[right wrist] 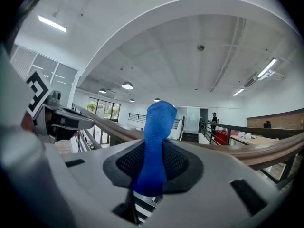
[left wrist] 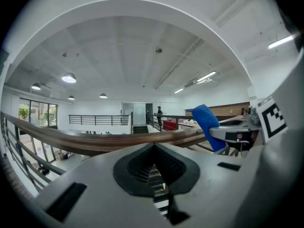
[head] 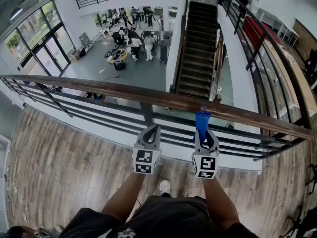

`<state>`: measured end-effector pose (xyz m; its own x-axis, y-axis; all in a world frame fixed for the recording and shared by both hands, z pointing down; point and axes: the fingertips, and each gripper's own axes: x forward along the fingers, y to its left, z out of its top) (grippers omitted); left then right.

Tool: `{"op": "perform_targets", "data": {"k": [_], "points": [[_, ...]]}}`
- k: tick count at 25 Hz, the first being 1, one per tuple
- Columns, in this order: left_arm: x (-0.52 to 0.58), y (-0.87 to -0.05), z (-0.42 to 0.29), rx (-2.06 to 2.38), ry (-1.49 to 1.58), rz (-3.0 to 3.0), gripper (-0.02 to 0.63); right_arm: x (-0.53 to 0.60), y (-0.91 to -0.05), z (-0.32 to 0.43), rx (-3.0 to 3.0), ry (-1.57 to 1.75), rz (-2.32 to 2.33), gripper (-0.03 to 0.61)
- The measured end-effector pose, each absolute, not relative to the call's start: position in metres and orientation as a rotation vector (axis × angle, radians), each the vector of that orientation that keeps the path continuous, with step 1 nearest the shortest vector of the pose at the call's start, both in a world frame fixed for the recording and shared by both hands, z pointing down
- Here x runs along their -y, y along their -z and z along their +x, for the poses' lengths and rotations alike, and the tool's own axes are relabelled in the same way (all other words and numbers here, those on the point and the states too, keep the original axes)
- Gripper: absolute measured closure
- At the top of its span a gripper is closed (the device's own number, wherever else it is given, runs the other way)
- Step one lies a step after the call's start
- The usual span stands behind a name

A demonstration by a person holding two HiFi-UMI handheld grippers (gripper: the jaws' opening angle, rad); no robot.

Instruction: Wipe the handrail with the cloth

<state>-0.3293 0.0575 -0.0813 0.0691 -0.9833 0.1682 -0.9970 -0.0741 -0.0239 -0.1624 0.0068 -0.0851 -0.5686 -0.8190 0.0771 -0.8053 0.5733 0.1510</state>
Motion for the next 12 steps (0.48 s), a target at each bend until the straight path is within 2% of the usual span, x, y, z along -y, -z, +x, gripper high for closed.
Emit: {"op": "perform_targets", "data": {"k": [12], "points": [[-0.021,0.114,-0.398,2.203,-0.242,2.128,0.609,0.063,0.125,-0.298,2.718,0.061,1.206,0.479]]}}
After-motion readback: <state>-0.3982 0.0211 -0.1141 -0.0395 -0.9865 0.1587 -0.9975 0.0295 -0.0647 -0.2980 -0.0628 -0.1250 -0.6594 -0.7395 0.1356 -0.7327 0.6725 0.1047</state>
